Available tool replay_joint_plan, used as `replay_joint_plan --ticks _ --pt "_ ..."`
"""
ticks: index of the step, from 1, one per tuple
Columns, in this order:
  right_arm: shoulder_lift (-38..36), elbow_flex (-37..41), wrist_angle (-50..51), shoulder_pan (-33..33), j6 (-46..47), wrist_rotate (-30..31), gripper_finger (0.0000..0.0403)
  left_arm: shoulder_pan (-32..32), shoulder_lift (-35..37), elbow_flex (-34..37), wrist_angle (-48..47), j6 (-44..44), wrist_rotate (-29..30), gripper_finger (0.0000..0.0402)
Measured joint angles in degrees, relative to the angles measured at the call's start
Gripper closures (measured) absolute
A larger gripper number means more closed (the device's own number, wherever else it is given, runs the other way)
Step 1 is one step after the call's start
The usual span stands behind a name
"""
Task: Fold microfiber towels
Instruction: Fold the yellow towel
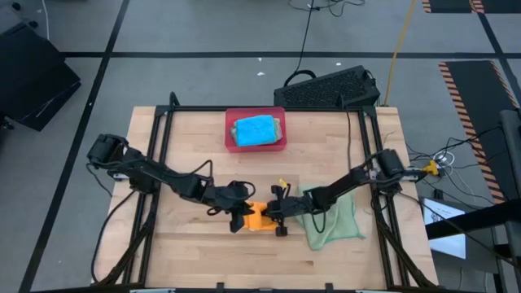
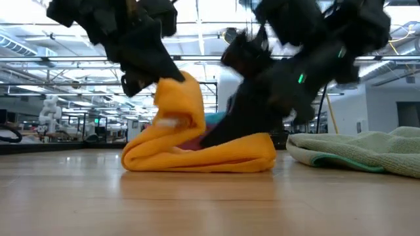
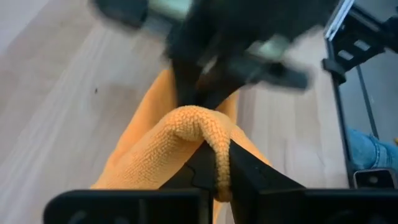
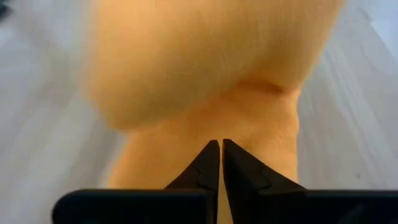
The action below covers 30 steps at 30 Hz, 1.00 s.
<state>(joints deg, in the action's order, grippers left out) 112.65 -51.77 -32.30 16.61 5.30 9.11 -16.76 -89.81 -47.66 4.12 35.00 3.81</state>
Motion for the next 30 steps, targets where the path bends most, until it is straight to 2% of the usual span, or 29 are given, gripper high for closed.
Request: replay_joint_plan --ticks 4,6,13,18,26,30 --pt "-6.81 -0.07 11.45 1.49 0.06 0.11 0.0389 1.91 -1.29 -0.07 0.14 -0.17 -2.34 0.0364" --pt "-9.90 -0.03 17.77 2.46 1.18 2.02 0.0389 2.88 -1.54 0.08 -0.02 -0.68 -2.38 0.0362" --pt "-19.28 0.81 32.76 6.81 5.73 18.73 0.0389 5.23 -5.32 -0.14 8.18 -3.79 -7.57 0.0360" --pt "-23.54 4.44 30.91 8.15 7.47 24.21 0.0389 5.28 -7.94 -0.44 11.45 -5.56 -10.67 0.0340" --pt "-23.92 9.82 22.84 7.30 9.88 24.00 0.0389 5.51 -10.00 -1.05 14.39 -7.16 -12.39 0.0232" --pt "-24.04 9.94 20.31 7.07 9.77 23.92 0.0389 5.58 -9.00 -1.05 16.68 -10.01 -14.38 0.0194"
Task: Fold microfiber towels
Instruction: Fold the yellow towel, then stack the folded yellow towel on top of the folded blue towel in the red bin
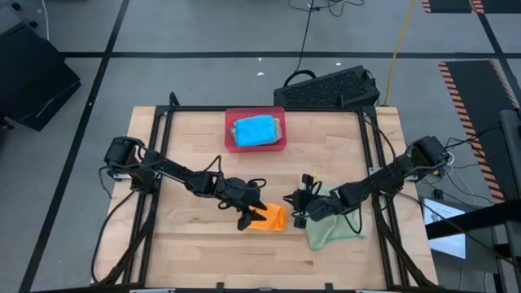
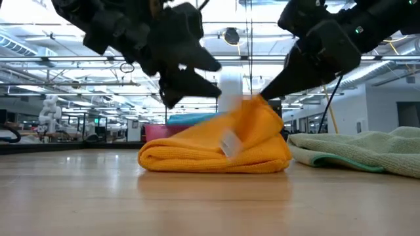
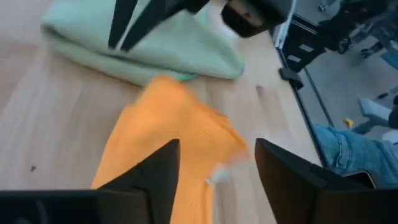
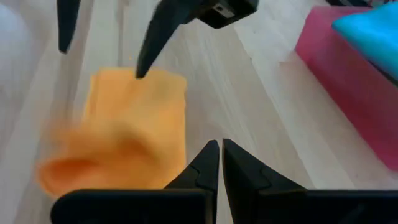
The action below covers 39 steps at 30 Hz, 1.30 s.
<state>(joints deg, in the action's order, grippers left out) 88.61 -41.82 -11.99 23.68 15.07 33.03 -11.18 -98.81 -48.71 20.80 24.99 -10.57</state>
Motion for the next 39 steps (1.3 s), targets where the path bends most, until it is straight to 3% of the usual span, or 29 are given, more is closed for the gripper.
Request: replay_joint_plan --ticks 6,8,15,20,24,30,35,39 --pt "0.03 0.00 -6.57 -0.02 -2.95 -0.04 0.0389 0.30 4.49 0.12 -2.61 -4.40 0.12 0.0175" --pt "0.10 0.00 -9.19 -0.06 -3.19 -0.69 0.0389 0.19 5.68 -0.05 -5.44 -5.38 2.88 0.0178" --pt "5.68 -0.04 -21.63 -2.17 -2.60 -14.65 0.0389 -1.89 6.17 0.12 -15.27 -5.32 15.01 0.0215" --pt "14.91 -0.02 -26.49 -2.73 1.01 -19.73 0.0389 -5.42 6.04 1.29 -15.49 -4.77 15.98 0.0221" --pt "20.83 0.00 -26.81 -2.69 4.64 -20.64 0.0390 -11.98 6.02 2.21 -14.29 -11.50 23.06 0.0201" --pt "22.51 -0.11 -28.23 -2.75 6.21 -22.28 0.0390 -19.68 3.63 2.60 -11.01 -19.96 36.95 0.0139" --pt "21.30 -0.07 -27.58 -3.39 6.75 -22.81 0.0390 -20.11 -2.08 2.53 -4.52 -26.94 37.69 0.0098" --pt "19.45 0.00 -26.81 -3.43 6.65 -22.85 0.0390 -18.47 -6.17 2.34 -4.44 -29.18 37.70 0.0103"
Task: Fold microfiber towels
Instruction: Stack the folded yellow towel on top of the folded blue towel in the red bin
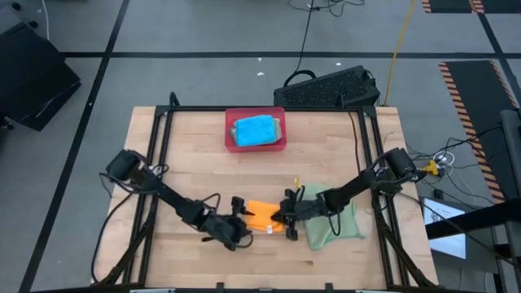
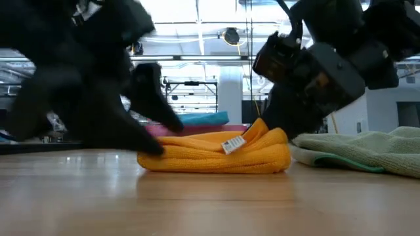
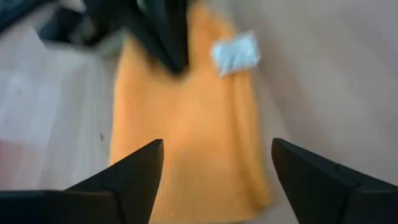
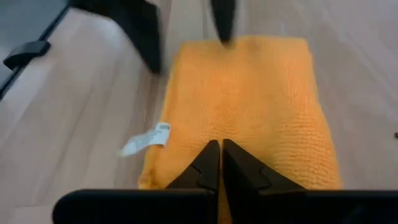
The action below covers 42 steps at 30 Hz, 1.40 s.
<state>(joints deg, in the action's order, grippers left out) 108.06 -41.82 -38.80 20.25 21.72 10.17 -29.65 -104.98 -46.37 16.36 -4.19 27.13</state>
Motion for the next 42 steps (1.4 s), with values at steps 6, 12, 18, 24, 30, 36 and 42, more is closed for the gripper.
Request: replay_joint_plan --ticks 6,12,18,24,30,36,42 --pt "-2.50 0.00 2.42 -0.44 0.08 0.07 0.0390 2.17 -2.68 -0.12 -1.03 0.21 -3.24 0.0157" --pt "-5.81 0.02 3.63 -0.70 -2.16 0.73 0.0390 3.25 -3.25 -0.17 -1.28 -0.25 -3.01 0.0283" --pt "-10.87 0.00 5.61 3.34 -6.62 7.37 0.0363 4.72 -1.57 0.00 -3.82 -0.73 -2.14 0.0381" --pt "-8.53 -2.18 5.27 8.96 -8.19 19.65 0.0259 6.30 3.88 0.04 -7.64 1.41 -5.16 0.0378" --pt "-4.77 -5.09 4.63 10.19 -14.08 30.96 0.0151 9.25 9.38 0.00 -9.65 1.92 -6.05 0.0385" --pt "-6.45 -5.49 -0.44 11.39 -22.80 37.98 0.0129 13.41 13.83 0.09 -14.14 -1.24 -5.50 0.0389" --pt "-10.40 -5.49 -0.24 14.25 -34.73 52.80 0.0139 21.91 16.46 0.02 -11.78 -9.40 -3.75 0.0387"
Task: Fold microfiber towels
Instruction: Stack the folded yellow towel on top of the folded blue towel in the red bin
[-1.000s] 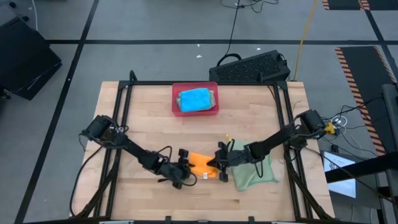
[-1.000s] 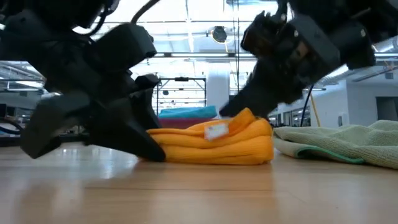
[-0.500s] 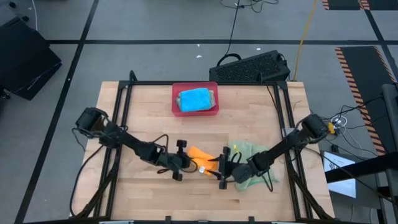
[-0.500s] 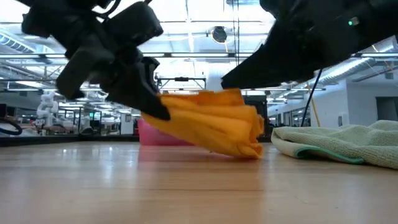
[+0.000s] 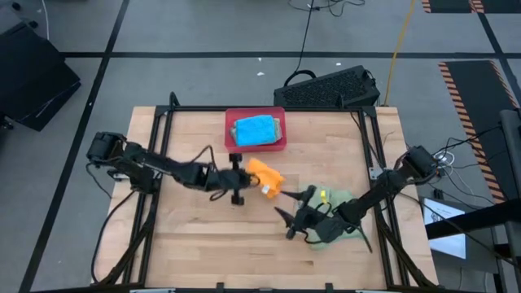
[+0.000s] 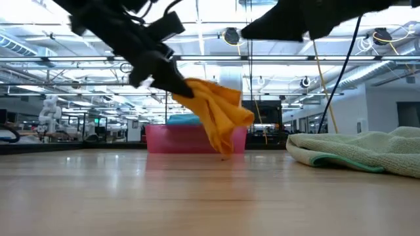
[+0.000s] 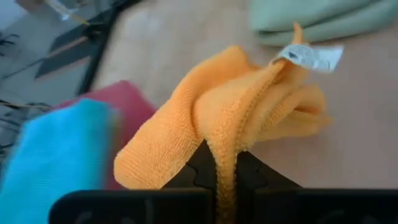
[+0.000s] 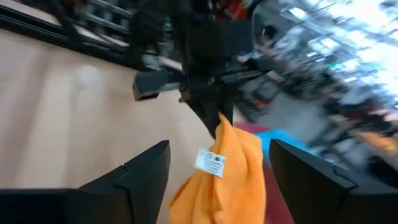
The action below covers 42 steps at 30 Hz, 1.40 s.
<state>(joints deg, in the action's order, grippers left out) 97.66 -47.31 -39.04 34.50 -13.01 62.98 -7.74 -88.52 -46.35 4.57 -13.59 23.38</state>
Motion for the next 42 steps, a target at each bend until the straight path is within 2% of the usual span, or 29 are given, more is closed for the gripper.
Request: replay_joint_plan --ticks 5,11,16,19,22,29,32,38,42 --pt "-2.89 0.07 0.22 1.09 -6.60 6.39 0.0149 9.07 1.06 -2.22 1.68 -6.62 -2.32 0.0389" --pt "-5.47 2.57 -0.03 -0.41 -6.10 6.29 0.0154 18.11 0.45 -10.88 1.57 -14.07 -5.86 0.0387" --pt "-7.89 6.19 0.04 -1.60 -2.21 6.11 0.0154 23.73 0.51 -14.47 0.18 -16.17 -6.68 0.0389" --pt "-9.52 8.49 -0.21 -1.87 0.36 6.04 0.0155 26.51 0.37 -13.39 -2.83 -14.80 -6.89 0.0389" --pt "-10.76 10.56 -1.89 -2.15 1.85 5.96 0.0155 28.35 -1.91 -12.11 -1.15 -12.88 -7.56 0.0385" --pt "-12.37 13.17 -5.53 -2.22 1.74 5.92 0.0155 28.08 -3.38 -11.82 -9.52 -11.85 -7.24 0.0384" --pt "-12.32 13.60 -7.18 -2.34 0.14 5.87 0.0154 28.29 -3.33 -11.84 -13.61 -12.66 -7.37 0.0363" --pt "-12.32 13.57 -7.51 -3.69 -0.29 5.77 0.0154 29.17 -3.35 -11.85 -19.87 -12.19 -8.75 0.0290" --pt "-12.32 13.57 -7.51 -4.51 0.30 3.14 0.0155 29.78 -3.31 -12.07 -23.17 -9.05 -13.06 0.0232"
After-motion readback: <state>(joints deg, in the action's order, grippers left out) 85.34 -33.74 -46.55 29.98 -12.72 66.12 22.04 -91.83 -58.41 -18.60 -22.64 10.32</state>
